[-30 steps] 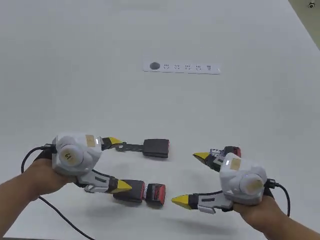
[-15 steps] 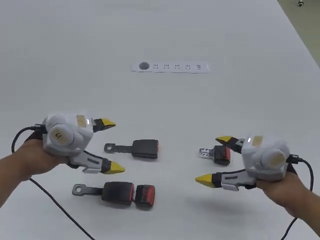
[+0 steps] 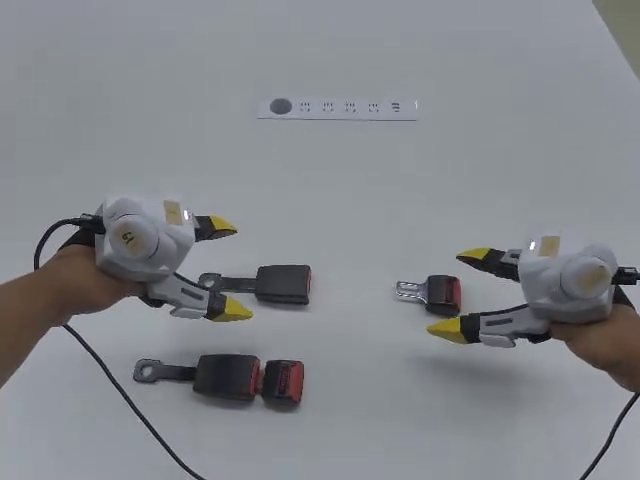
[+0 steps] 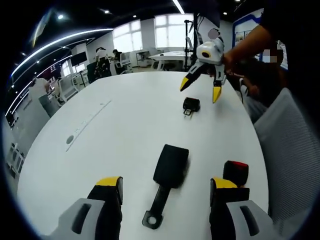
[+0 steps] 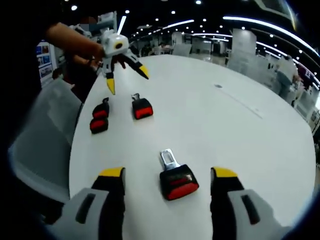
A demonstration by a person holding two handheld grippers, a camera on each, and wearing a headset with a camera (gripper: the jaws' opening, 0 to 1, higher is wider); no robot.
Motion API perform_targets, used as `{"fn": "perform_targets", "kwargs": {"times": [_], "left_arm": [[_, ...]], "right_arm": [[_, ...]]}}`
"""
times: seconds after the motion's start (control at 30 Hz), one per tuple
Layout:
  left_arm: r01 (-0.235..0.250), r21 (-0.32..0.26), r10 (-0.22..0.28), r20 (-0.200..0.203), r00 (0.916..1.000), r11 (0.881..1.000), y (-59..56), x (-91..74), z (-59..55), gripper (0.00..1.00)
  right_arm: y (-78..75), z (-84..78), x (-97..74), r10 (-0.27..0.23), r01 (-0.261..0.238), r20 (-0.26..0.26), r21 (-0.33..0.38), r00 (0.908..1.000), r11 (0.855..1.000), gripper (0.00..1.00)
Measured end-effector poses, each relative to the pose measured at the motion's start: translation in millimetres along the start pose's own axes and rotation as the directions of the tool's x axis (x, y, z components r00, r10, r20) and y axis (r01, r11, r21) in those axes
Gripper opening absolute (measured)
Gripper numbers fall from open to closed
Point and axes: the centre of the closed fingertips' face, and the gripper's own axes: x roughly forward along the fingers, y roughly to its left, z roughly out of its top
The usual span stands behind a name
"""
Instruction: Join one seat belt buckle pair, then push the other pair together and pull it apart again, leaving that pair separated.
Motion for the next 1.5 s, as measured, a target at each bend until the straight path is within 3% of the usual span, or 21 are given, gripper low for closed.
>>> {"fn": "perform_targets", "kwargs": {"times": [0.37, 0.5, 0.77, 0.87, 0.97, 1.07, 1.2, 1.4, 1.43, 1.5], "left_arm": [[0.054, -0.022, -0.055, -0.026, 0.9982, 0.998, 6.8, 33.7, -11.6, 0.73], [0.079, 0.001, -0.079, -0.06, 0.9951, 0.997, 4.2, 44.7, -19.9, 0.72], [0.109, -0.004, -0.11, -0.063, 0.992, 0.994, 2.6, 56.5, -26.3, 0.69], [0.108, 0.014, -0.107, -0.089, 0.9903, 0.994, 3.4, 58.9, -29.8, 0.65], [0.112, 0.02, -0.111, -0.062, 0.9919, 0.993, 2.9, 59.4, -22.8, 0.62], [0.134, 0.043, -0.131, -0.068, 0.989, 0.99, -1.5, 60.4, -17.7, 0.59], [0.164, 0.099, -0.158, -0.069, 0.9851, 0.982, -8.1, 61.7, -13.8, 0.48], [0.175, 0.099, -0.167, -0.077, 0.9829, 0.98, -11.7, 60.4, -16.5, 0.38], [0.194, 0.112, -0.185, -0.082, 0.9793, 0.975, -14.8, 59.9, -16.8, 0.35], [0.184, 0.109, -0.177, -0.078, 0.9812, 0.977, -14.0, 59.4, -16.5, 0.35]], "right_arm": [[-9.2, -17.7, 11.2, 0.071, -0.071, -0.054, -0.003, 0.996, 0.997, 0.73], [-8.6, -22.1, 13.5, 0.096, -0.097, -0.071, -0.008, 0.9928, 0.995, 0.72], [-11.5, -28.3, 18.8, 0.118, -0.119, -0.086, -0.005, 0.9892, 0.993, 0.69], [-9.9, -26.0, 20.3, 0.129, -0.131, -0.08, -0.014, 0.9884, 0.991, 0.67], [-8.4, -26.2, 20.1, 0.139, -0.144, -0.085, -0.054, 0.9866, 0.988, 0.63], [-7.9, -25.9, 19.9, 0.149, -0.155, -0.081, -0.078, 0.9856, 0.985, 0.59], [-9.5, -27.3, 18.8, 0.151, -0.158, -0.08, -0.091, 0.9853, 0.983, 0.57], [-11.0, -29.8, 17.5, 0.145, -0.154, -0.077, -0.14, 0.9865, 0.978, 0.48], [-11.9, -30.3, 16.8, 0.141, -0.151, -0.074, -0.146, 0.9872, 0.978, 0.46], [-13.9, -31.2, 15.9, 0.136, -0.146, -0.073, -0.158, 0.988, 0.977, 0.42]]}}
